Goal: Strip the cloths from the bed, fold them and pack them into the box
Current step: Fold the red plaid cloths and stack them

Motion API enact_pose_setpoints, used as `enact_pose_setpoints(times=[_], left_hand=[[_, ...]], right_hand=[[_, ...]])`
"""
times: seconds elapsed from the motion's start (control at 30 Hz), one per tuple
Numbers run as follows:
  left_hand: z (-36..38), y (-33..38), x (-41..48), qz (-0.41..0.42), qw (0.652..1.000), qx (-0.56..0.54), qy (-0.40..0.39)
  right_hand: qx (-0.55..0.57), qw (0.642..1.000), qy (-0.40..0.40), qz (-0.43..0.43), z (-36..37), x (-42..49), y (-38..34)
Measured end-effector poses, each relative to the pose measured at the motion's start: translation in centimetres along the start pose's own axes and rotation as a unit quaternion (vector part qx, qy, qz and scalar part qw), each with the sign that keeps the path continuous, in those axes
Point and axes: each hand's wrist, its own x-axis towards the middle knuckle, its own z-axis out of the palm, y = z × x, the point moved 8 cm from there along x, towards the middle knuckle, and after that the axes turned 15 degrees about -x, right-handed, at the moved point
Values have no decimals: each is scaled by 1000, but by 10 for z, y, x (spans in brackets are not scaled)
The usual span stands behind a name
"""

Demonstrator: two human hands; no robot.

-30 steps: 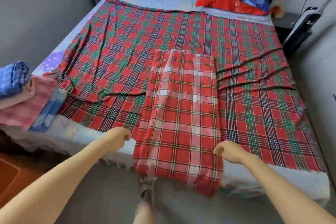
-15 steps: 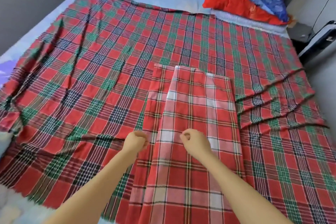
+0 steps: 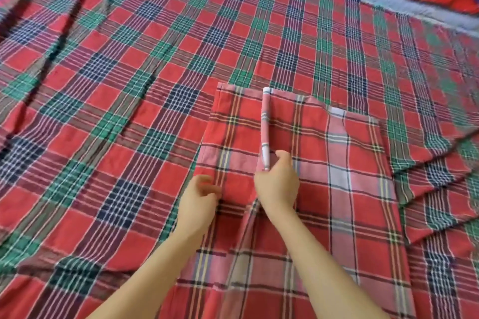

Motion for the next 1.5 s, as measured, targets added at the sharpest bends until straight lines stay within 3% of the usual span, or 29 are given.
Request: enact_pose_setpoints(times=[0.07,0.1,0.2,0.27,0.4,0.47,0.57,0.6,0.67,0.73,0.8,0.87,0.97,1.03,1.1,1.17,1.27,1.5], left_hand=[[23,2,11,-12,999,-25,-19],[38,3,17,-19,999,-24,-36],[96,5,32,-42,993,10,-106],[131,8,41,-41,990,39,-128],[183,13,54,-3,984,115,-139],[199,21,56,64,966,215,-128],[215,52,41,277,898,334,-69],[221,52,35,314,882,344,-77],[233,39,23,290,871,369,-146],[246,18,10,255,837,433,-215],[251,7,3,242,822,456,-240],[248,5,2,207,852,415,-243],[235,6,4,152,885,359,-255],[222,18,0,159,892,336,-256],[202,35,-3,169,913,280,-245],[172,56,1,178,930,245,-210],[119,88,18,214,944,220,-124],[40,87,71,213,942,258,13]], right_hand=[[184,977,-13,109,-13,11,67],[217,965,-29,147,-17,11,96],[48,979,-100,170,-26,13,146],[-90,982,-87,139,-42,26,152],[-88,994,63,32,-91,77,120],[-144,984,85,-64,-106,102,92],[-344,922,22,-177,-100,139,70],[-402,895,-5,-195,-94,148,73],[-487,847,-46,-208,-81,161,87],[-541,809,-50,-224,-73,164,100],[-553,794,-39,-249,-67,162,108],[-515,817,-35,-256,-68,160,114],[-391,889,10,-238,-86,161,113],[-257,938,60,-225,-108,163,102],[-97,965,86,-230,-131,163,74],[34,972,57,-225,-143,165,32],[175,962,-62,-200,-135,173,-38],[136,963,-113,-201,-36,184,-158]])
